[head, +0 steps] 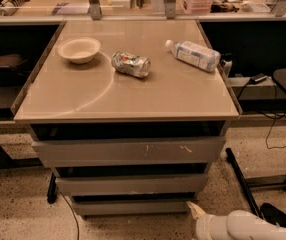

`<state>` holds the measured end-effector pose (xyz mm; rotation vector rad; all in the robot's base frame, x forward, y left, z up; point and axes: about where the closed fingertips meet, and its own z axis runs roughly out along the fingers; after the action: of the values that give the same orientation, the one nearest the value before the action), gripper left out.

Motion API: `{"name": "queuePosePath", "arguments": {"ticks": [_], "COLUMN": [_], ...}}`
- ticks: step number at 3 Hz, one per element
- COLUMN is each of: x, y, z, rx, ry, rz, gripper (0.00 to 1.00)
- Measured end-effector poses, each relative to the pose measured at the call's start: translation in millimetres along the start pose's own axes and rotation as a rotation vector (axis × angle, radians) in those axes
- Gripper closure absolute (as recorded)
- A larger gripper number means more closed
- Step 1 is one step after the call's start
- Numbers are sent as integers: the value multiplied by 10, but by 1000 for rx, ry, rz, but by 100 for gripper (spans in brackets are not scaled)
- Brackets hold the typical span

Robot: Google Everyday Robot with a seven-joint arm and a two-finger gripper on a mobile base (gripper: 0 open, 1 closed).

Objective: Open bottom drawer

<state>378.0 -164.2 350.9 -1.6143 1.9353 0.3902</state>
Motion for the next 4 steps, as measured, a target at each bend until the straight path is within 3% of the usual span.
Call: {"name": "queuePosePath", "arguments": {"ticks": [1, 3, 4], "x": [322, 303, 346], "y": [-262, -235, -241], "z": [562, 615, 786], "rx": [109, 108, 129], "ry": [-21, -10, 9], "rz": [2, -33, -138], "gripper": [0, 0, 0]}}
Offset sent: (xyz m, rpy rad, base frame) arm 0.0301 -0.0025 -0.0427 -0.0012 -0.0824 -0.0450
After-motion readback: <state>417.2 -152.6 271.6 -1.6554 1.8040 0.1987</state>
